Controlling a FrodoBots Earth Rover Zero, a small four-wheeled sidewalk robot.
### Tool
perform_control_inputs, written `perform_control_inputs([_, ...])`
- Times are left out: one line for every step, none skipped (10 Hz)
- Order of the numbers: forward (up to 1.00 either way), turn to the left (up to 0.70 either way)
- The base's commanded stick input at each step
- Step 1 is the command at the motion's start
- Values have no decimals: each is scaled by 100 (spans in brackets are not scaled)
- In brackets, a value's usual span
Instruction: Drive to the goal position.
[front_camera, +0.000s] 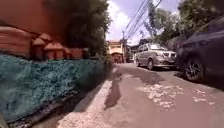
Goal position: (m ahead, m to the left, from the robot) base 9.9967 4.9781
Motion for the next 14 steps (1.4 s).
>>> perform_control_inputs([100, 0])
perform_control_inputs([100, 0])
perform_control_inputs([100, -15])
perform_control_inputs([100, -27])
perform_control_inputs([100, -27])
perform_control_inputs([100, -16])
perform_control_inputs([100, 0])
perform_control_inputs([100, 0])
perform_control_inputs([100, 0])
perform_control_inputs([100, 0])
perform_control_inputs([100, 0])
perform_control_inputs([100, 0])
perform_control_inputs([100, 0])
perform_control_inputs([100, 0])
